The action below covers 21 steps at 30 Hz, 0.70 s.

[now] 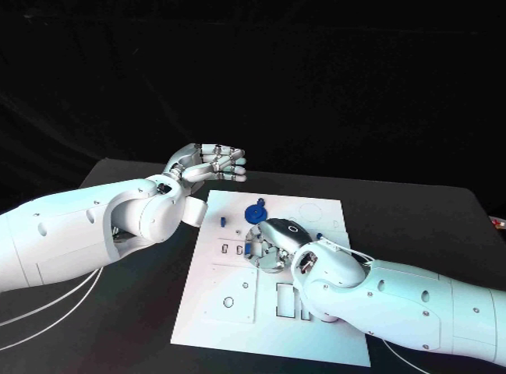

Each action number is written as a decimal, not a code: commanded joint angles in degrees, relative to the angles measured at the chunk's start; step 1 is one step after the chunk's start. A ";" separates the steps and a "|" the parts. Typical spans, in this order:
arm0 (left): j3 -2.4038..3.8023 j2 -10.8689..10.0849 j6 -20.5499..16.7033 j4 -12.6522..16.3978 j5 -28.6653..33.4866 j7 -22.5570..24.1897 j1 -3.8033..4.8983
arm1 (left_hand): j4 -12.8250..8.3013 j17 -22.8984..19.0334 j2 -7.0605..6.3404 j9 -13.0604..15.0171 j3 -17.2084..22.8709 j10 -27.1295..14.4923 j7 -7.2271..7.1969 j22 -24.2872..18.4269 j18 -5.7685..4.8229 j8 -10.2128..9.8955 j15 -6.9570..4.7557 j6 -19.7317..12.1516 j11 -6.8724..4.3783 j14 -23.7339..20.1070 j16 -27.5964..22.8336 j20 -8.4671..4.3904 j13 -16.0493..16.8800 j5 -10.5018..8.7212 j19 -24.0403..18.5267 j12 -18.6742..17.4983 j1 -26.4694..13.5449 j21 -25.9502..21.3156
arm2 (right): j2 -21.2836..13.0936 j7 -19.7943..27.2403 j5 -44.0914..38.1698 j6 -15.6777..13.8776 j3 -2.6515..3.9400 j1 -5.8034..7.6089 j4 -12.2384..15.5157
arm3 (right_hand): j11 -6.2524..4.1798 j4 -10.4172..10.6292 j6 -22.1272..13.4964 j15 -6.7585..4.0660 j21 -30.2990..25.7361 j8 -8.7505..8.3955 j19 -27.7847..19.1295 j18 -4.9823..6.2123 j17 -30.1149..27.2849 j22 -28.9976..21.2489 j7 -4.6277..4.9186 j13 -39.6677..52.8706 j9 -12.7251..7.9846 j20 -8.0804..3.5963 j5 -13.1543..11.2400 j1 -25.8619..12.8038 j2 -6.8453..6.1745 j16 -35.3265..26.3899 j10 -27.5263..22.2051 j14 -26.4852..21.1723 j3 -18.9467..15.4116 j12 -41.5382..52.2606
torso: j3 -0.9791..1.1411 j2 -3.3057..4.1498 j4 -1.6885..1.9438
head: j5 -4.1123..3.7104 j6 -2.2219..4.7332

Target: Assemble the parts on the task board

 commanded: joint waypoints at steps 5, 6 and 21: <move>0.04 0.00 0.96 0.13 -0.23 0.12 0.05 | 0.10 0.09 -0.32 -0.06 0.17 -0.28 0.20 0.09 0.70 -0.29 -0.08 0.17 -0.13 0.34 0.07 -0.09 0.01 -0.37 0.27 -0.06 -0.36 0.34 | 0.03 -0.45 -0.76 0.57 -0.14 -0.19 -0.13 | 0.43 0.51 -1.72 0.22 -0.89 -0.98 -0.57 -0.31 9.13 4.92 0.27 0.32 -0.39 0.36 -0.65 -1.04 -0.46 -0.24 -1.21 4.70 -1.46 -1.18 | 0.00 0.00 -0.03 | 0.04 0.02; 0.04 0.00 0.96 0.12 -0.23 0.11 0.05 | 0.10 0.09 -0.32 -0.06 0.17 -0.28 0.20 0.09 0.70 -0.29 -0.08 0.17 -0.13 0.34 0.07 -0.09 0.01 -0.37 0.27 -0.06 -0.36 0.34 | 0.04 -0.37 -0.74 0.45 -0.14 -0.19 -0.13 | 0.57 0.74 -2.31 0.32 -0.98 -1.33 -0.61 -0.30 9.04 4.87 0.41 0.06 -0.53 0.45 -0.70 -1.11 -0.52 -0.28 -1.47 4.67 -1.85 -1.47 | 0.01 -0.02 -0.04 | 0.06 0.02; 0.04 -0.07 0.99 0.04 -0.52 -0.11 0.05 | 0.10 0.09 -0.32 -0.06 0.17 -0.28 0.20 0.09 0.70 -0.29 -0.08 0.17 -0.13 0.34 0.07 -0.09 0.01 -0.37 0.27 -0.06 -0.36 0.34 | -0.01 0.23 -0.67 -1.07 -0.14 -0.19 -0.02 | 0.84 1.49 -3.27 0.57 -1.84 -2.04 -1.15 -0.08 8.34 4.23 0.67 -1.02 -0.79 0.71 -0.68 -1.05 -0.66 -0.54 -2.47 4.49 -3.21 -2.59 | 0.03 0.00 -0.07 | 0.09 0.14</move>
